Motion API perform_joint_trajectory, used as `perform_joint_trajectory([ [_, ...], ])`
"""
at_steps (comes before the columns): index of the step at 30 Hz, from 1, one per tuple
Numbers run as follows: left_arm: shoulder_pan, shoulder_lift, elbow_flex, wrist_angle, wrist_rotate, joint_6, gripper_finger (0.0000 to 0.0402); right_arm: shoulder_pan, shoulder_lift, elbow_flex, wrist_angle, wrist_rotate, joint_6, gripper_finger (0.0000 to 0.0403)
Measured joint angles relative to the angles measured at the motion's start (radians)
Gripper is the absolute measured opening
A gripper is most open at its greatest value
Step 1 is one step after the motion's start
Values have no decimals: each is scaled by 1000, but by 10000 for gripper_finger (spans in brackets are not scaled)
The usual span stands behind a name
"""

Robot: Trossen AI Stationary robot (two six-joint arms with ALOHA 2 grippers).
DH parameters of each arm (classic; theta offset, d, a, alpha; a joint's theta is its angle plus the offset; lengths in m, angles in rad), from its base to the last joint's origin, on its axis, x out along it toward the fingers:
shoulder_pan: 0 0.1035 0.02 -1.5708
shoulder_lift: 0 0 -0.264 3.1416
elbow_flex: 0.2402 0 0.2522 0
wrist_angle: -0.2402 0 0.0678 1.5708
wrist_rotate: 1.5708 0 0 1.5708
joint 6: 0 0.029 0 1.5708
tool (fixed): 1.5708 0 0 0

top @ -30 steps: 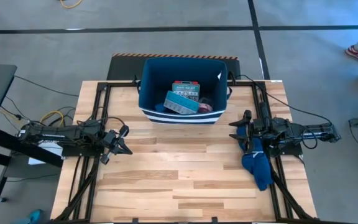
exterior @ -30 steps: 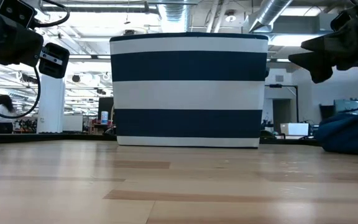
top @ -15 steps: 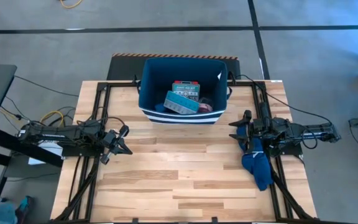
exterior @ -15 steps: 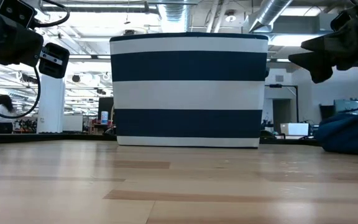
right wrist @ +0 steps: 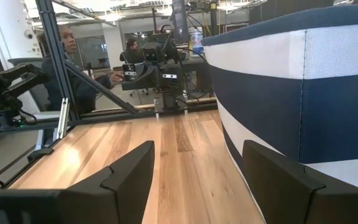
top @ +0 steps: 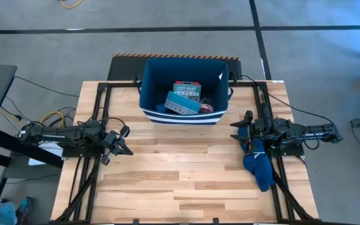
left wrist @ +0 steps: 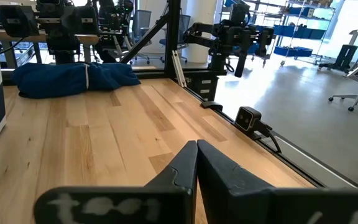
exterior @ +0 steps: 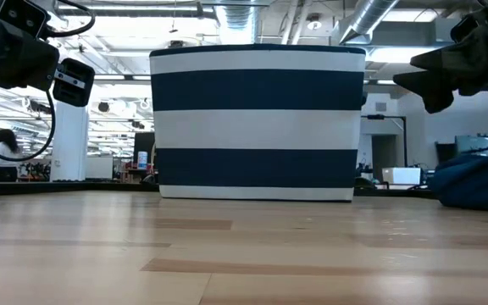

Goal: Pick & place medical supplies in basket/bin
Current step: Return to Home Position

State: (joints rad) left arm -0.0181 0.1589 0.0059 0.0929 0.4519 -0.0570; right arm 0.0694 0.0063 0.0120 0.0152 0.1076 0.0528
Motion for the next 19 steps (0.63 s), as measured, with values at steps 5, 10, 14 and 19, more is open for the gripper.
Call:
perform_joint_trajectory([
  [5, 0, 0, 0, 0, 0, 0, 0, 0, 0, 0, 0, 0, 0, 240],
  [10, 0, 0, 0, 0, 0, 0, 0, 0, 0, 0, 0, 0, 0, 240],
  [14, 0, 0, 0, 0, 0, 0, 0, 0, 0, 0, 0, 0, 0, 240],
  [19, 0, 0, 0, 0, 0, 0, 0, 0, 0, 0, 0, 0, 0, 240],
])
